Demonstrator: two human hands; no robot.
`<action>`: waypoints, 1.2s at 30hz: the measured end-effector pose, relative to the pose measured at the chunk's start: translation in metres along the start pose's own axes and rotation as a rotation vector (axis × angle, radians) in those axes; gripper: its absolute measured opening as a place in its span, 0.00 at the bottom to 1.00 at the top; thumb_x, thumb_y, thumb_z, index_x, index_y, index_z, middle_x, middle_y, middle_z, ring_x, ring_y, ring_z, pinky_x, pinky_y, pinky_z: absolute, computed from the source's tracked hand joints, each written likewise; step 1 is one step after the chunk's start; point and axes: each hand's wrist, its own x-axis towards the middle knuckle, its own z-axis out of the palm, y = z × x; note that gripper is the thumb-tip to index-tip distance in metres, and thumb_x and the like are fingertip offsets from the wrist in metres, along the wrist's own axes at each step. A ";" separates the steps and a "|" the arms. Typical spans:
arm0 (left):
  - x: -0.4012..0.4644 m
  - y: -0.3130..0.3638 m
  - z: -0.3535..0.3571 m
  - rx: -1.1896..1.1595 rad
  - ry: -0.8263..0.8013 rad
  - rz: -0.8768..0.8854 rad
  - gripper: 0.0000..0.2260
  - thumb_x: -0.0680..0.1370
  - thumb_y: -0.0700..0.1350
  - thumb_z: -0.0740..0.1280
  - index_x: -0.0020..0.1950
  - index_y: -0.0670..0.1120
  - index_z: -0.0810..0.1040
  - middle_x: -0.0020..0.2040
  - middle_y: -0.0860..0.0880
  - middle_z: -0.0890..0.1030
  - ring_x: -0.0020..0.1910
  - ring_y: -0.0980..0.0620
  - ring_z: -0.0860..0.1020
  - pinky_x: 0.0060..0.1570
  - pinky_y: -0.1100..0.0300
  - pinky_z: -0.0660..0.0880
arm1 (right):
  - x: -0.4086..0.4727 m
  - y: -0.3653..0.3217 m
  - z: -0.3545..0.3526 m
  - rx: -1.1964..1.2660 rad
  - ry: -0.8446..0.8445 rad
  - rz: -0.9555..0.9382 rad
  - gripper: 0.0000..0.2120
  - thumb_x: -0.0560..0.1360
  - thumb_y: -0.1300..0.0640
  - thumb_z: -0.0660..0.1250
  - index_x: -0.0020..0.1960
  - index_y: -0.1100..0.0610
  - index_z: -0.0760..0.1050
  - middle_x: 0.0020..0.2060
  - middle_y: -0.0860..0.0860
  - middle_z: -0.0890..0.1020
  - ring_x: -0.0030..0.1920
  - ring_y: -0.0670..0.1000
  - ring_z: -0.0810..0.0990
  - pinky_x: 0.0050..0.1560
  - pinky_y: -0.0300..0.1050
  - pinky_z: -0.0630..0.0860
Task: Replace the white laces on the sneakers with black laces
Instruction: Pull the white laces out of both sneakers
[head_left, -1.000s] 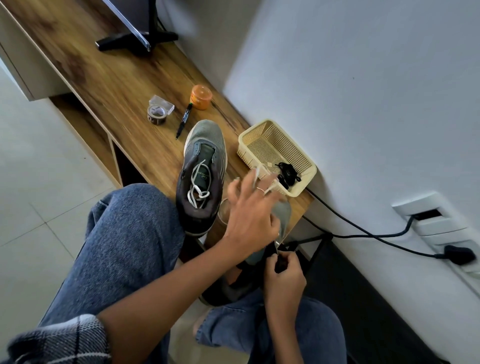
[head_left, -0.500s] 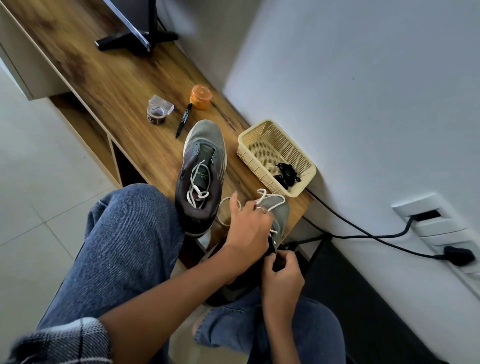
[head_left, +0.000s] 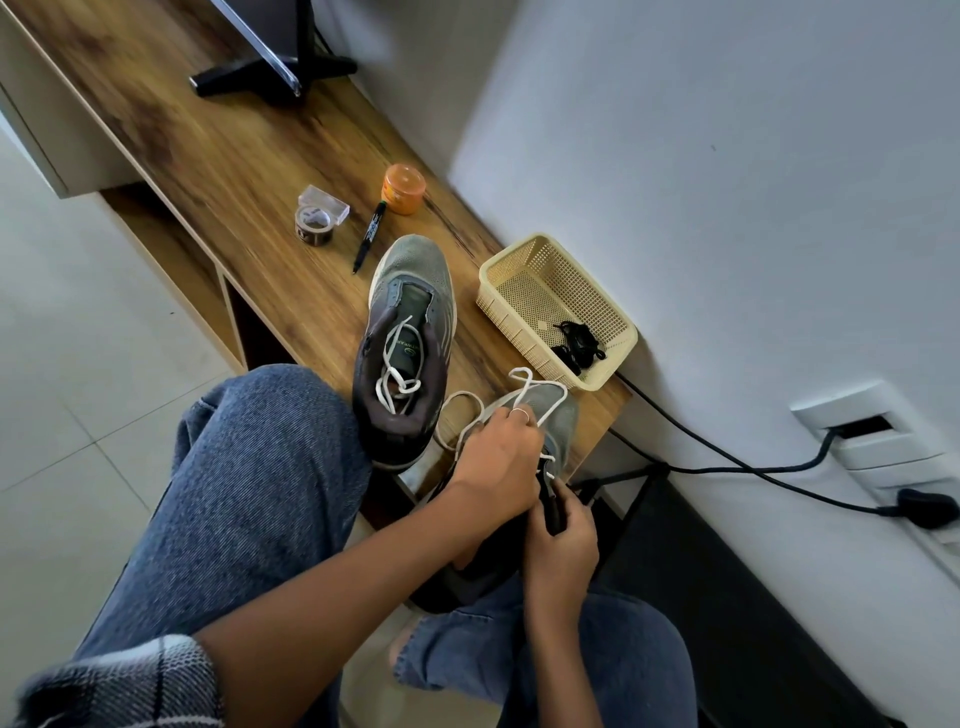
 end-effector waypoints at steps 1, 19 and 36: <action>0.000 0.000 -0.001 -0.001 -0.003 -0.001 0.06 0.75 0.39 0.65 0.50 0.41 0.76 0.61 0.47 0.71 0.62 0.48 0.69 0.59 0.51 0.72 | 0.001 0.001 0.000 -0.001 0.002 -0.007 0.17 0.77 0.61 0.65 0.66 0.59 0.74 0.47 0.46 0.74 0.44 0.39 0.73 0.44 0.23 0.65; 0.000 -0.005 0.006 0.095 -0.005 0.049 0.10 0.79 0.43 0.64 0.59 0.46 0.77 0.65 0.47 0.68 0.65 0.47 0.66 0.60 0.52 0.72 | 0.003 0.004 0.002 -0.154 0.029 -0.117 0.18 0.75 0.70 0.61 0.63 0.62 0.76 0.45 0.54 0.72 0.40 0.47 0.71 0.41 0.36 0.63; 0.002 -0.005 0.012 0.164 -0.023 0.039 0.09 0.81 0.41 0.62 0.59 0.44 0.77 0.66 0.47 0.67 0.65 0.46 0.64 0.59 0.52 0.73 | 0.010 0.000 0.002 -0.372 -0.035 -0.160 0.12 0.72 0.72 0.57 0.50 0.64 0.76 0.43 0.53 0.71 0.40 0.51 0.71 0.38 0.42 0.63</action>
